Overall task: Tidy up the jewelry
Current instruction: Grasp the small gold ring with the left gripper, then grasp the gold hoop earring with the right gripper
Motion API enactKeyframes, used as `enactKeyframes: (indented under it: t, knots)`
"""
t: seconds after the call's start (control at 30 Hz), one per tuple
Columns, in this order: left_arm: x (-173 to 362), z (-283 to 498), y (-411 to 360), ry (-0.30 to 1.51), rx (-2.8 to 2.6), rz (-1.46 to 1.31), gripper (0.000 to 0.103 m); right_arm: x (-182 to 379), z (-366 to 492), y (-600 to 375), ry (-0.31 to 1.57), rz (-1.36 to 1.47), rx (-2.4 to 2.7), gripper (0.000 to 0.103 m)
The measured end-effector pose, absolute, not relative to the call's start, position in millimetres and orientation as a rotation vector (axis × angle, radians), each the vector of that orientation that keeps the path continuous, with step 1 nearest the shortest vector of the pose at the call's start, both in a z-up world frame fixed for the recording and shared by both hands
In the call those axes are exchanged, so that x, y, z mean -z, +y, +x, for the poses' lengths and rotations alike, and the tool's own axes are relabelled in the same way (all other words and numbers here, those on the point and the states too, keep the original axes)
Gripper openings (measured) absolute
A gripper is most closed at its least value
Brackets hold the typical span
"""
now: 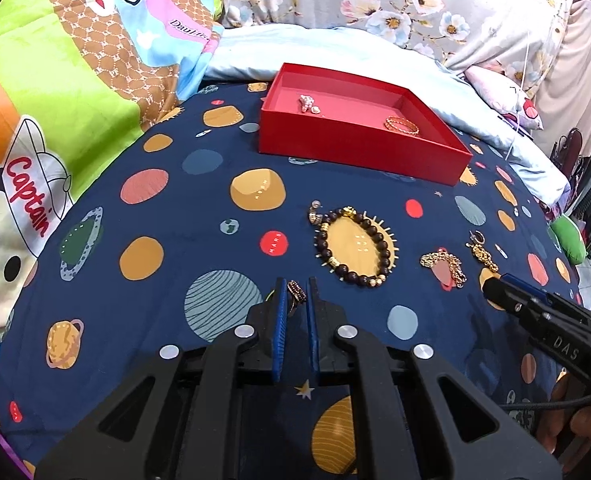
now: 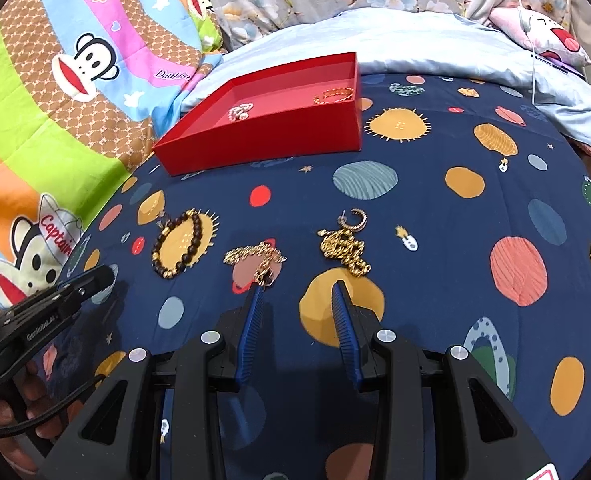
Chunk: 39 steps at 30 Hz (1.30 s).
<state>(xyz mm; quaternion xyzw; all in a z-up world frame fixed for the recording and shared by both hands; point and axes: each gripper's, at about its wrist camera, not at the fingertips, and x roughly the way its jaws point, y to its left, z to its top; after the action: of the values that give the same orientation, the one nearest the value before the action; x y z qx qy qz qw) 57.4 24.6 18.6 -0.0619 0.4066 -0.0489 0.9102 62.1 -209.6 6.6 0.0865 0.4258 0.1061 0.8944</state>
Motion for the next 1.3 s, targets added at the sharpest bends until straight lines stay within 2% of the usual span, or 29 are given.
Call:
enactKeyframes:
  t: [0.47, 0.77, 0.9, 1.07, 1.3]
  knots:
    - [-9, 61, 29, 0.860, 0.105, -0.143, 0.009, -17, 94, -226, 0.846, 0.188, -0.163, 0.036]
    - [-8, 63, 29, 0.863, 0.110, -0.146, 0.009, -1, 120, -223, 0.900, 0.160, -0.141, 0.035]
    - [-8, 64, 29, 0.864, 0.110, -0.148, 0.009, -1, 120, -221, 0.900, 0.136, -0.130, 0.032]
    - [-7, 66, 27, 0.866, 0.111, -0.147, 0.009, -1, 122, -218, 0.906, 0.102, -0.100, 0.020]
    - [-8, 66, 27, 0.865, 0.113, -0.147, 0.009, -1, 121, -219, 0.903, 0.100, -0.094, 0.017]
